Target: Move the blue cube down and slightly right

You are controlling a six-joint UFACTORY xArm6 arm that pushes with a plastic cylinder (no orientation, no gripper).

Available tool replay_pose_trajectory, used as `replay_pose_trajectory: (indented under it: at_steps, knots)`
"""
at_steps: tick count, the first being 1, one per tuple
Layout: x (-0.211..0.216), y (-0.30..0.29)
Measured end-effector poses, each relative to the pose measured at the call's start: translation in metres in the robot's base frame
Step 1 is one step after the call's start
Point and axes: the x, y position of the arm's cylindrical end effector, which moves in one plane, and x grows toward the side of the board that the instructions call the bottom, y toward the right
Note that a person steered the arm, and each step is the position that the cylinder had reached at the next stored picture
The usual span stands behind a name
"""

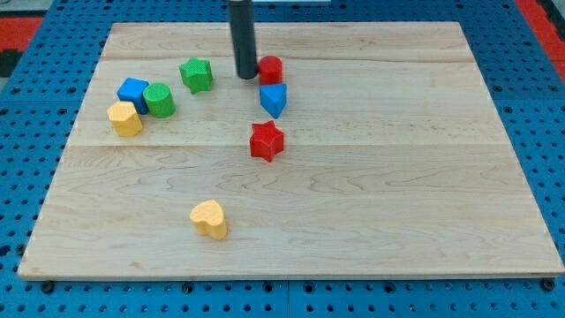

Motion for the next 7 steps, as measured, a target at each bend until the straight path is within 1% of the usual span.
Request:
replay_pose_trajectory:
  at_steps: [1,2,3,4,5,6,7]
  knots:
    - [-0.005,0.008]
    - [-0.029,0.022]
    - [-0.056,-0.023]
    - [-0.05,-0.076]
    - [-0.04,-0.149]
    - [0.009,-0.175]
    - [0.068,-0.181]
